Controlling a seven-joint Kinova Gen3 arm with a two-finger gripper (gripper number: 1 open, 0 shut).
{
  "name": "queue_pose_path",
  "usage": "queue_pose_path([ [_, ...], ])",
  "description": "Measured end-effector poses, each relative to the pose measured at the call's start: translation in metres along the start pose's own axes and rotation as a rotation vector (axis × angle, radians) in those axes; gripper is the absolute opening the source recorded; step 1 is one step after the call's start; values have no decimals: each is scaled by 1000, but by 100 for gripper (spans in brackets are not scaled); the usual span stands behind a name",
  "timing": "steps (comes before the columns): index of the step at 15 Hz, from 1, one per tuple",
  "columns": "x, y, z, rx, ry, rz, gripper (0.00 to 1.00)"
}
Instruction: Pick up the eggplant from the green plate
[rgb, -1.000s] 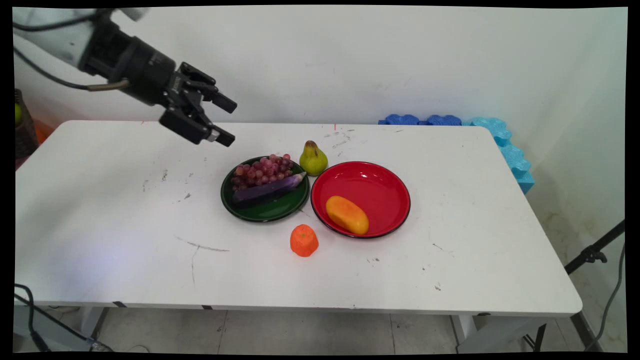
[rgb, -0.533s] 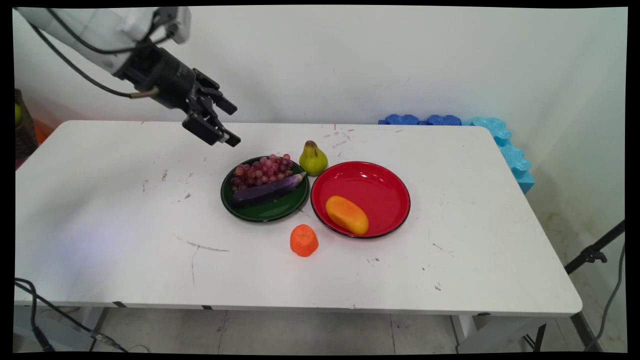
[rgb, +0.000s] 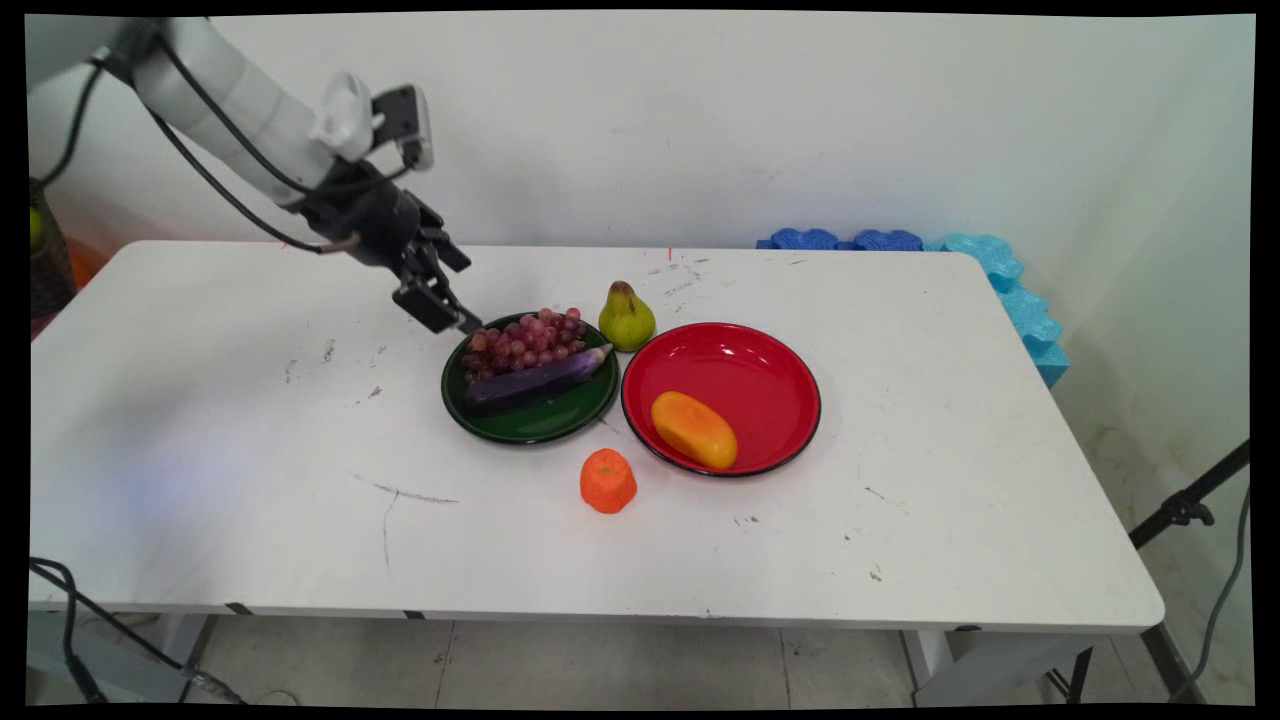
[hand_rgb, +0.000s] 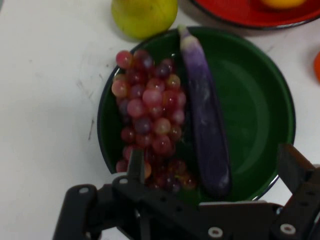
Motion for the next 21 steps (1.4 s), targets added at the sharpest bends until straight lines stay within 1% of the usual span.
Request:
queue_pose_path([
  [4,-8,3,31,1,-35,-21,100],
  [9,-21,10,66,-23,-57,-53,100],
  [14,-28,13,93,-32,-63,-85,100],
  [19,-31,14,112,-41,-55,-104,100],
  [20,-31,14,114,-43,-53,-105,0],
  [21,-31,14,117,-45,-51,-105,0],
])
